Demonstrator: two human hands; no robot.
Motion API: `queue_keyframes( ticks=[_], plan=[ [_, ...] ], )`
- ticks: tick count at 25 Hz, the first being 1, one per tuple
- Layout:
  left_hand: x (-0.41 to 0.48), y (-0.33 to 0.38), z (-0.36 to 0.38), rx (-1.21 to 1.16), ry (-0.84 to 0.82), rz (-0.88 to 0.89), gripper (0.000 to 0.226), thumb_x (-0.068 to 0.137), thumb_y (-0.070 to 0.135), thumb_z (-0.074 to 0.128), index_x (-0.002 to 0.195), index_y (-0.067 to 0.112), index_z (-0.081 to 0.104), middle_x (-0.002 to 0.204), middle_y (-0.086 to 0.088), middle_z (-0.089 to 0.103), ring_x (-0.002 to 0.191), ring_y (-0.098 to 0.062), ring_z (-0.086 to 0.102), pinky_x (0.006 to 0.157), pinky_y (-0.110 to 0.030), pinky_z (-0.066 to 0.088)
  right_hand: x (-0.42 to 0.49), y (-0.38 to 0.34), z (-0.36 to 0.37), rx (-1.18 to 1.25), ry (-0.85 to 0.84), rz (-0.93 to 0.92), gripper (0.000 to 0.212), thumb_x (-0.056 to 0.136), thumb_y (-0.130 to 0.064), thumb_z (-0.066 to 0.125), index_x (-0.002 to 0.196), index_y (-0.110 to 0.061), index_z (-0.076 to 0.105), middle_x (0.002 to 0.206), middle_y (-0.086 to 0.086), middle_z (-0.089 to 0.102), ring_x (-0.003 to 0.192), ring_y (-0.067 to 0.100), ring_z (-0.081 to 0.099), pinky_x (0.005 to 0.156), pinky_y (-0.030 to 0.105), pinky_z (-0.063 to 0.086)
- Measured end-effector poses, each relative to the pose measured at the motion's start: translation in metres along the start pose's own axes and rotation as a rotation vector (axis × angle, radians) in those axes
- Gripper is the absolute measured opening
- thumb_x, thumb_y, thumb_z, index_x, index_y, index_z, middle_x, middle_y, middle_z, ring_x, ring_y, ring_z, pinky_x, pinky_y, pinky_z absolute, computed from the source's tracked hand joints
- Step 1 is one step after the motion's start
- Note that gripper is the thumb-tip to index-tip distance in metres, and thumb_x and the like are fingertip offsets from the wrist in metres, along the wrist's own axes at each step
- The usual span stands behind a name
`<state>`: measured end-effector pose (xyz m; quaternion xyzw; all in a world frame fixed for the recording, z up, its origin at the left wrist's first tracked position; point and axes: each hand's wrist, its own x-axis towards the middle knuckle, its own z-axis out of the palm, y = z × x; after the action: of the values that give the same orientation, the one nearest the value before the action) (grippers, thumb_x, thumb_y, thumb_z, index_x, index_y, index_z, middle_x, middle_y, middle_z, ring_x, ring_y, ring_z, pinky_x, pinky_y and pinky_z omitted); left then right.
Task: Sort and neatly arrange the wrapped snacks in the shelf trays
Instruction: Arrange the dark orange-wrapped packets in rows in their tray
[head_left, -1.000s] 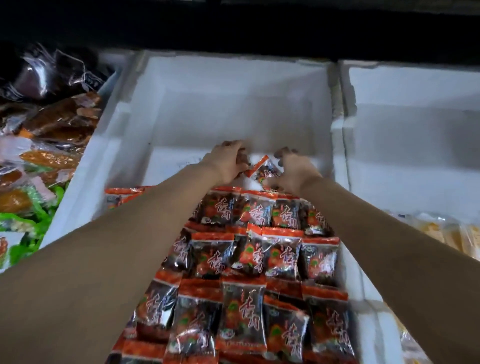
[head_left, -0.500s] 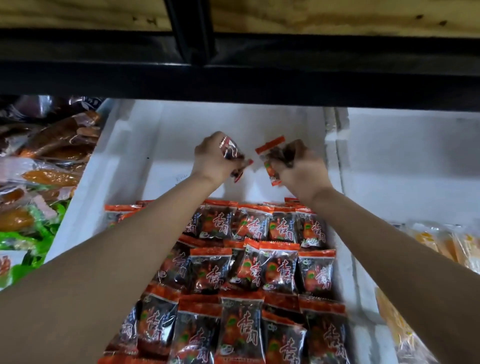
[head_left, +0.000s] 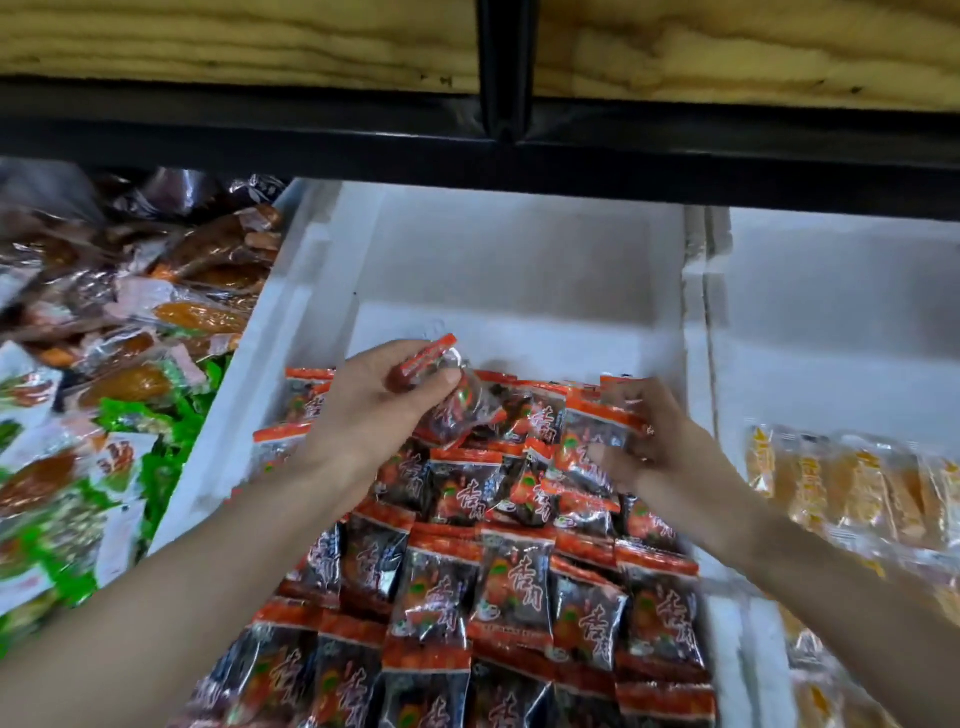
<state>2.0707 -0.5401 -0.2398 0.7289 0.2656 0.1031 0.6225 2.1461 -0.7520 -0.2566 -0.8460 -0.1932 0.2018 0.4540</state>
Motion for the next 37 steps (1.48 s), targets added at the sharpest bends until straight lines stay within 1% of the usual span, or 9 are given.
queue_keyframes(
  ticks=[4, 6, 8, 12, 19, 24, 27, 31, 37],
  plan=[
    [-0.012, -0.013, 0.001, 0.313, -0.118, 0.061, 0.016, 0.089, 0.018, 0.063, 0.081, 0.032, 0.06, 0.073, 0.018, 0.062, 0.065, 0.002, 0.056, 0.06, -0.011, 0.042, -0.009, 0.005, 0.001, -0.155, 0.042, -0.02, 0.024, 0.093, -0.015, 0.05, 0.112, -0.025, 0.038, 0.083, -0.001, 0.06, 0.057, 0.007, 0.056, 0.048, 0.025, 0.041],
    [-0.011, -0.012, 0.012, 0.571, -0.218, 0.118, 0.017, 0.086, 0.028, 0.066, 0.074, 0.034, 0.057, 0.079, 0.018, 0.059, 0.072, 0.005, 0.054, 0.067, -0.006, 0.038, -0.012, 0.008, -0.004, -0.191, 0.029, -0.008, 0.019, 0.095, -0.015, 0.046, 0.112, -0.024, 0.04, 0.079, -0.005, 0.055, 0.045, 0.0, 0.051, 0.042, 0.015, 0.035],
    [-0.006, -0.01, 0.024, 0.73, -0.278, 0.171, 0.015, 0.081, 0.041, 0.069, 0.076, 0.032, 0.059, 0.087, 0.016, 0.061, 0.087, -0.003, 0.056, 0.081, -0.019, 0.041, -0.014, 0.012, -0.008, -0.227, -0.008, 0.015, 0.017, 0.096, -0.017, 0.047, 0.111, -0.023, 0.045, 0.074, -0.014, 0.054, 0.041, -0.002, 0.05, 0.041, 0.014, 0.036],
    [0.001, -0.008, 0.044, 0.988, -0.338, 0.199, 0.031, 0.083, 0.049, 0.065, 0.107, 0.029, 0.067, 0.11, 0.011, 0.064, 0.101, -0.012, 0.06, 0.083, -0.027, 0.047, -0.015, 0.015, -0.011, -0.354, -0.127, -0.034, 0.033, 0.089, -0.036, 0.058, 0.119, -0.029, 0.047, 0.086, -0.017, 0.06, 0.067, -0.004, 0.057, 0.058, 0.01, 0.041],
    [0.005, -0.014, 0.041, 0.919, -0.297, 0.11, 0.009, 0.084, 0.041, 0.066, 0.081, 0.034, 0.06, 0.092, 0.015, 0.057, 0.089, -0.009, 0.056, 0.08, -0.027, 0.047, -0.01, 0.011, -0.006, -0.568, -0.182, -0.102, 0.054, 0.084, -0.05, 0.06, 0.132, -0.032, 0.044, 0.128, -0.006, 0.056, 0.102, 0.012, 0.059, 0.084, 0.027, 0.047],
    [0.003, -0.019, 0.033, 0.831, -0.265, 0.135, 0.016, 0.082, 0.04, 0.068, 0.075, 0.037, 0.054, 0.087, 0.018, 0.059, 0.092, -0.009, 0.059, 0.084, -0.032, 0.05, -0.004, 0.006, -0.018, -0.313, -0.026, -0.067, 0.021, 0.088, -0.036, 0.059, 0.103, -0.023, 0.054, 0.078, -0.012, 0.062, 0.065, 0.009, 0.063, 0.054, 0.019, 0.048],
    [0.0, -0.019, 0.03, 0.735, -0.164, 0.181, 0.014, 0.082, 0.041, 0.068, 0.082, 0.035, 0.056, 0.095, 0.013, 0.062, 0.096, -0.011, 0.06, 0.086, -0.031, 0.049, 0.025, 0.002, -0.024, -0.215, 0.204, -0.121, 0.008, 0.092, -0.022, 0.057, 0.093, -0.021, 0.05, 0.074, -0.01, 0.057, 0.064, 0.009, 0.057, 0.052, 0.017, 0.042],
    [-0.004, -0.012, 0.029, 0.848, -0.213, 0.245, 0.035, 0.083, 0.047, 0.063, 0.115, 0.034, 0.061, 0.123, 0.012, 0.061, 0.112, -0.011, 0.057, 0.09, -0.026, 0.044, 0.062, 0.008, -0.015, -0.253, 0.065, -0.131, 0.008, 0.092, -0.019, 0.057, 0.097, -0.019, 0.051, 0.085, -0.001, 0.057, 0.066, 0.012, 0.051, 0.053, 0.015, 0.038],
    [-0.007, -0.013, 0.043, 0.997, -0.257, 0.219, 0.014, 0.088, 0.044, 0.06, 0.099, 0.037, 0.062, 0.084, 0.02, 0.059, 0.072, 0.001, 0.049, 0.054, -0.013, 0.036, 0.067, 0.014, -0.012, -0.464, -0.086, -0.088, 0.023, 0.095, -0.024, 0.052, 0.116, -0.017, 0.053, 0.107, 0.007, 0.057, 0.085, 0.02, 0.057, 0.071, 0.027, 0.042]
  ],
)
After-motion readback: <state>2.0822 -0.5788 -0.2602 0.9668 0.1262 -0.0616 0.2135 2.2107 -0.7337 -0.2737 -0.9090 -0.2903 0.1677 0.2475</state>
